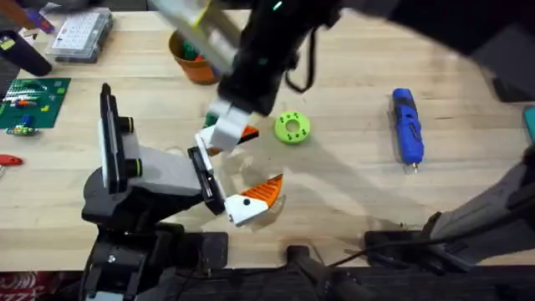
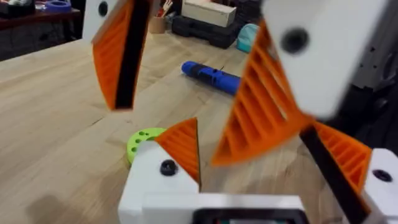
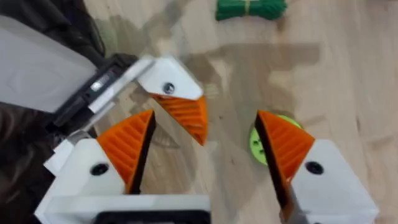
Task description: Pick up the gripper from the table and insert it into the empty holder that is missing its gripper. Then pick up a screw, insert it into the mounting hole, and use the screwdriver to tighten it. Finally, clean up the table by picking up the vegetable and placing it into the bucket.
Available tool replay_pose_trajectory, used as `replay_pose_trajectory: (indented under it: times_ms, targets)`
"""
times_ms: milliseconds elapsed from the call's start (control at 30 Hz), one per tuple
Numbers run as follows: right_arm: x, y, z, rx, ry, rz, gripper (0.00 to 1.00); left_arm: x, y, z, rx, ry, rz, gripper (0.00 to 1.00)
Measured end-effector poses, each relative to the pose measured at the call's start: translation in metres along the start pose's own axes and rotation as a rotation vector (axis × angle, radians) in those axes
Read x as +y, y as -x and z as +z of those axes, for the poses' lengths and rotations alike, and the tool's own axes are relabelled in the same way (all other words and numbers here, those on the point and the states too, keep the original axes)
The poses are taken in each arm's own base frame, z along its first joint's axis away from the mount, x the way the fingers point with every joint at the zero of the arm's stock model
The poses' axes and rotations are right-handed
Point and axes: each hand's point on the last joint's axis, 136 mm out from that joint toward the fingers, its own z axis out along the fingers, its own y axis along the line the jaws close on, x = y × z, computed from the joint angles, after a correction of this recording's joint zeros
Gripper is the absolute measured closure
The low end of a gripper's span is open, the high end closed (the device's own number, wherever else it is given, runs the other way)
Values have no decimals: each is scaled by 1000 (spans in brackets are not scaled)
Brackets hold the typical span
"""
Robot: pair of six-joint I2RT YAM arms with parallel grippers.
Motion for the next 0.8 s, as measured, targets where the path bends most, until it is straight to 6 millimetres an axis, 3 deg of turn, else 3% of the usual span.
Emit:
replay_pose_trajectory:
  times_ms: [67,267,300,467,500,633,800]
  targets:
    - [-14,-8,-19,-22,-24,52,4,0,0,0,0,0,0,14]
    - [-22,-23,-28,13,-33,94,4,0,0,0,0,0,0,13]
    - [-23,-25,-29,15,-35,101,4,0,0,0,0,0,-2,79]
    - [-33,-36,-48,-2,-59,158,3,0,0,0,0,0,1,857]
    - [-35,-39,-55,-11,-66,171,3,0,0,0,0,0,4,952]
    - [-43,-52,-74,-24,-86,238,3,0,0,0,0,0,11,996]
    - [-51,-63,-79,-8,-90,301,5,0,0,0,0,0,31,996]
